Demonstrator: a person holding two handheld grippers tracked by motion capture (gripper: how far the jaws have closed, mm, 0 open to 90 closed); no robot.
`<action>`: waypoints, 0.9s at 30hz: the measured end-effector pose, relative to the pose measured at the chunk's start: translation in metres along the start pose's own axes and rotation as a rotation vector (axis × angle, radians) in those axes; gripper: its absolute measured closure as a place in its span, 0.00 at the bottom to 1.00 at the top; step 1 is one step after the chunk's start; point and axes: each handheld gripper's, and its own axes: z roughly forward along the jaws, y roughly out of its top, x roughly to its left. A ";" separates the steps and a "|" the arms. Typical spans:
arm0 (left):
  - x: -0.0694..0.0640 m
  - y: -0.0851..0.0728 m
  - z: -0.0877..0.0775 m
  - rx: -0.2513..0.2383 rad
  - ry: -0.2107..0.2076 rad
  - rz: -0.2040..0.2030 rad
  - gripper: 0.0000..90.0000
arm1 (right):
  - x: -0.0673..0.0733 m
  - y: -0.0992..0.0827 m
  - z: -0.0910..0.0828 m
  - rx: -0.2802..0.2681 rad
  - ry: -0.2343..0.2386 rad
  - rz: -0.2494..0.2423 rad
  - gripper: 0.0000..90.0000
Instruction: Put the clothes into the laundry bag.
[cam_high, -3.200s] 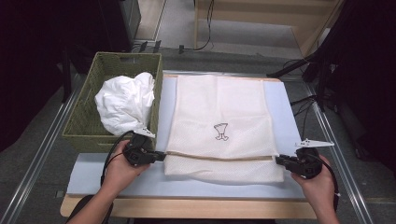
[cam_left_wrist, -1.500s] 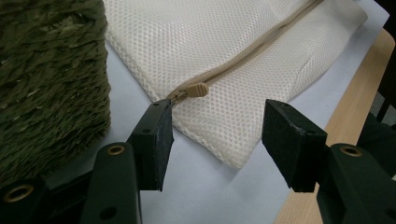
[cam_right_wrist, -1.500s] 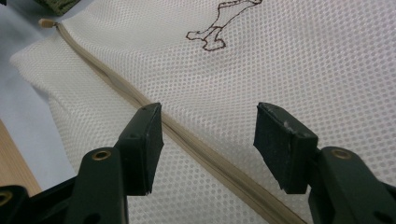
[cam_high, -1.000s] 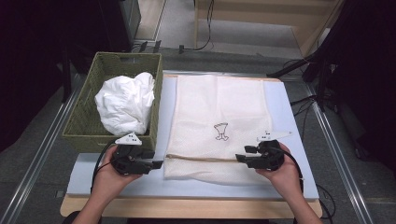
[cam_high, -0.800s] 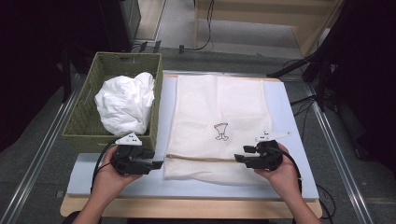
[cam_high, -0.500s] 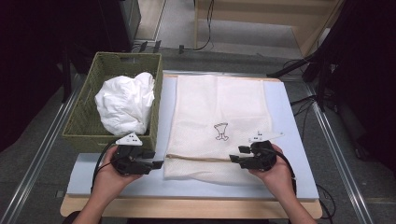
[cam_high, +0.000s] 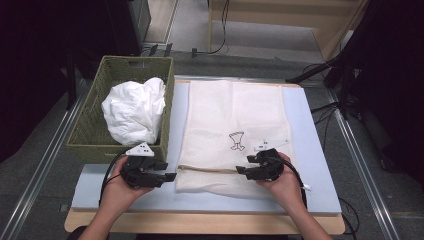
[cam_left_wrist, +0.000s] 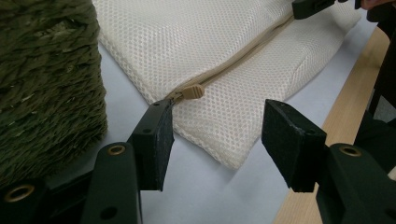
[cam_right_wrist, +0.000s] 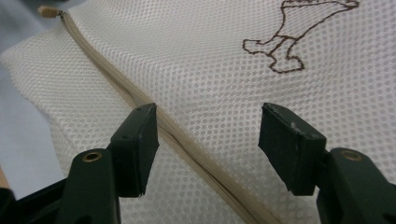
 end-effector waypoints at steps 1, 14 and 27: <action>0.000 0.000 0.000 -0.001 0.001 -0.001 0.49 | 0.002 0.000 0.003 0.008 0.001 -0.010 0.41; 0.000 0.000 0.000 -0.009 -0.003 0.001 0.49 | 0.010 0.000 0.027 0.052 -0.080 -0.073 0.34; 0.000 0.000 0.000 0.004 -0.003 -0.002 0.49 | 0.008 0.004 0.036 0.053 -0.132 -0.114 0.24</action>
